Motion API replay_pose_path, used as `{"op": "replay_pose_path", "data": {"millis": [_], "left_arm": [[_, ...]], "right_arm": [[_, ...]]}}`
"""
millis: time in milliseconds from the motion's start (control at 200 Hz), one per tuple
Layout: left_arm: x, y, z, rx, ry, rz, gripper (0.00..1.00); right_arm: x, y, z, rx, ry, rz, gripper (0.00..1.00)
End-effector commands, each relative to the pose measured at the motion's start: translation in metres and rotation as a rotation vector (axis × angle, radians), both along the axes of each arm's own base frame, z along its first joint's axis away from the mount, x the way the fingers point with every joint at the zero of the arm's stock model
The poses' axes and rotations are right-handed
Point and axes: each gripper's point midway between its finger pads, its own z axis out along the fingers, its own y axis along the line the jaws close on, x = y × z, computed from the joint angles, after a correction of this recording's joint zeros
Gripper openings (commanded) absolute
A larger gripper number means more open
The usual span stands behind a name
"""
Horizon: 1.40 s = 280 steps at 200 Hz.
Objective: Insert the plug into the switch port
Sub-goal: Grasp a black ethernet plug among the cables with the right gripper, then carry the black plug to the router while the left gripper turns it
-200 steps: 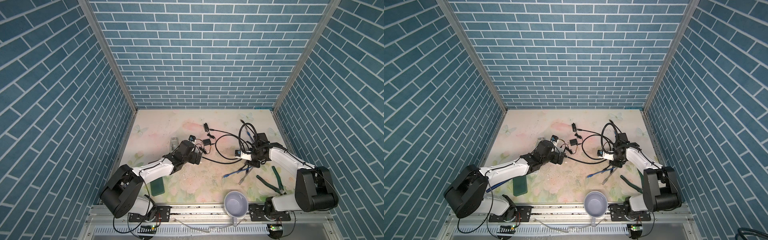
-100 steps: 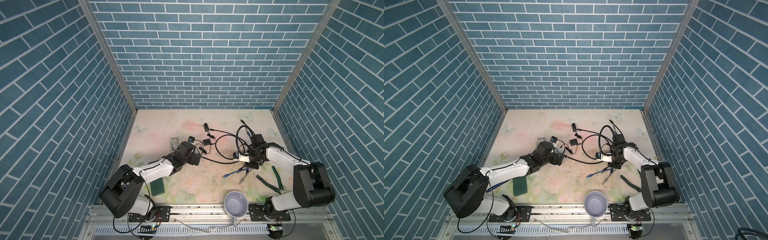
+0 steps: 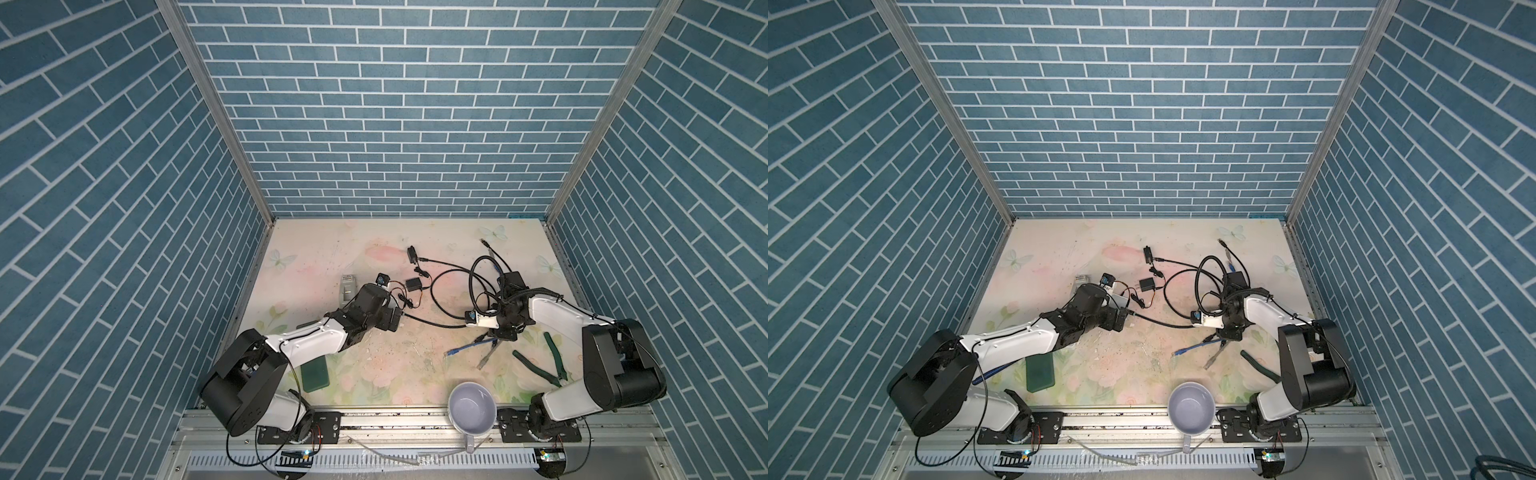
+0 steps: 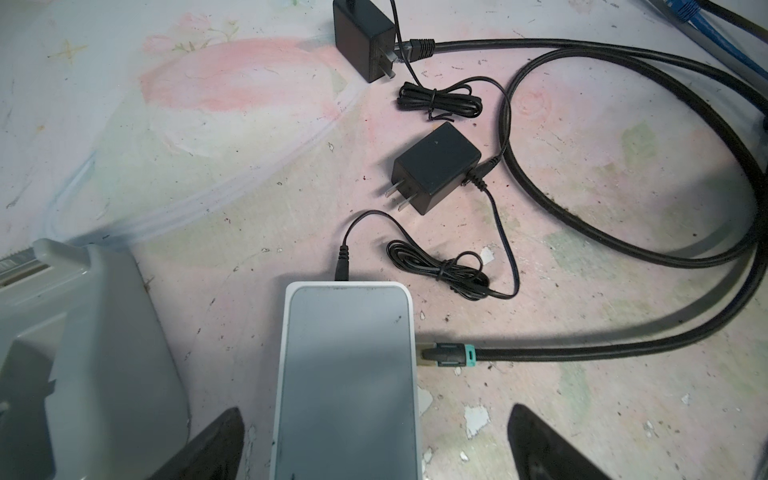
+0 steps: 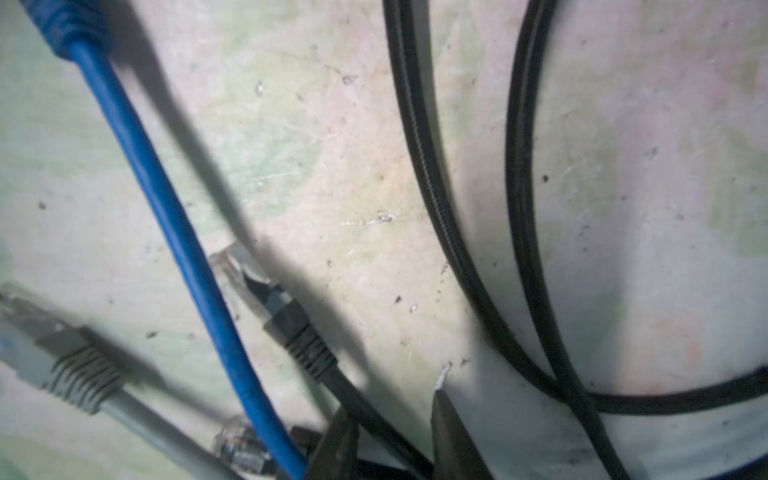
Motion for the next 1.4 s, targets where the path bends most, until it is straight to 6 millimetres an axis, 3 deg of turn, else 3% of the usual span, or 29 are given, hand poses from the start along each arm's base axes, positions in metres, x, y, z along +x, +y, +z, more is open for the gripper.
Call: {"op": "replay_pose_path", "data": {"millis": [0,90,235,465,680,965,1070,1285,1395], "left_arm": [[-0.002,0.001,0.000,0.008,-0.015,-0.007,1.00],[-0.001,0.000,0.004,0.005,-0.029,-0.015,1.00],[-0.002,-0.006,0.015,-0.020,-0.061,-0.057,1.00],[-0.008,-0.022,0.036,-0.030,-0.198,-0.214,0.99],[-0.021,-0.036,0.057,0.060,-0.382,-0.374,1.00],[-0.043,-0.053,0.070,0.117,-0.588,-0.598,1.00],[-0.057,-0.062,0.067,0.161,-0.602,-0.723,1.00],[-0.061,-0.072,0.069,0.205,-0.669,-0.815,1.00],[-0.063,-0.081,0.075,0.205,-0.700,-0.865,0.95]], "right_arm": [[0.006,0.006,-0.002,0.024,-0.048,0.048,0.13],[0.019,0.014,0.006,0.063,-0.118,0.053,0.04],[0.033,0.026,0.027,0.129,-0.191,0.071,0.00],[0.028,0.058,0.067,0.303,-0.148,0.135,0.00],[0.019,0.100,0.098,0.458,-0.104,0.187,0.00],[-0.003,0.151,0.110,0.557,0.095,0.162,0.00],[-0.012,0.156,0.111,0.544,0.159,0.157,0.00],[-0.023,0.159,0.105,0.514,0.231,0.135,0.00],[-0.029,0.160,0.103,0.510,0.256,0.134,0.00]]}}
